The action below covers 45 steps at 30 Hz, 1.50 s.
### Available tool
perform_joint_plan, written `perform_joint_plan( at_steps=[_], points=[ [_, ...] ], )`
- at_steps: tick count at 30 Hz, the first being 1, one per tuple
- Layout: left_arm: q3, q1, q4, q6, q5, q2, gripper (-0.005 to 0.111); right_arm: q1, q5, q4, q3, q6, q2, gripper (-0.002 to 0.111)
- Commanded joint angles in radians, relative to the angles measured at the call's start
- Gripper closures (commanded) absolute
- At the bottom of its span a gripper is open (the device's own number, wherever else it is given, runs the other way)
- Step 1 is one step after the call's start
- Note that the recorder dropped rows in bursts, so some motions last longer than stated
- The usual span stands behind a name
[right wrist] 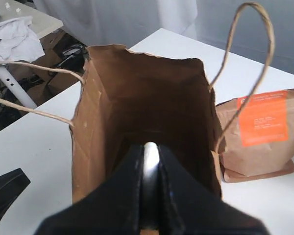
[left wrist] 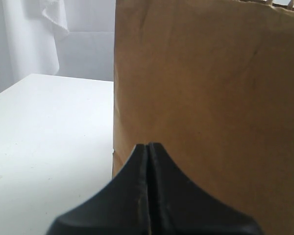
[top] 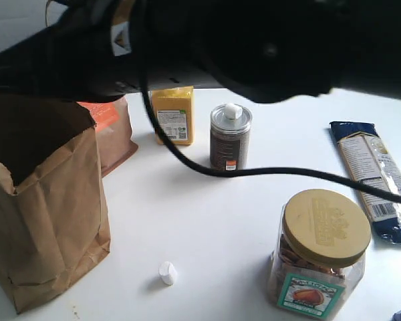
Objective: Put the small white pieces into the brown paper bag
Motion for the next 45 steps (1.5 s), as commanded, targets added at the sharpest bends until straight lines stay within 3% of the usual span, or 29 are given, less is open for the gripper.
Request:
perform_joint_plan(
  at_steps=[1,4,11,21,25,30,36,40,45],
  points=[
    [0.004,-0.004,-0.008,-0.004,-0.003,-0.003,0.107,0.022,0.055,-0.017,-0.099,-0.047,0.079,0.108],
    [0.004,-0.004,-0.008,-0.004,-0.003,-0.003,0.107,0.027,0.057,-0.017,-0.14,-0.062,0.121,0.097],
    [0.004,-0.004,-0.008,-0.004,-0.003,-0.003,0.107,0.027,0.076,-0.024,-0.159,-0.062,0.158,0.051],
    [0.004,-0.004,-0.008,-0.004,-0.003,-0.003,0.107,0.027,0.088,-0.034,-0.159,-0.062,0.158,0.047],
    [0.004,-0.004,-0.008,-0.004,-0.003,-0.003,0.107,0.027,0.137,-0.102,-0.159,-0.015,0.127,0.054],
    [0.004,-0.004,-0.008,-0.004,-0.003,-0.003,0.107,0.039,0.336,-0.228,-0.159,0.091,0.036,0.08],
    [0.004,-0.004,-0.008,-0.004,-0.003,-0.003,0.107,0.048,0.662,-0.238,-0.157,0.103,-0.033,0.107],
    [0.004,-0.004,-0.008,-0.004,-0.003,-0.003,0.107,0.036,0.722,-0.227,-0.075,0.094,-0.02,0.108],
    [0.004,-0.004,-0.008,-0.004,-0.003,-0.003,0.107,0.011,0.565,-0.13,0.108,0.094,-0.017,0.108]
  ],
)
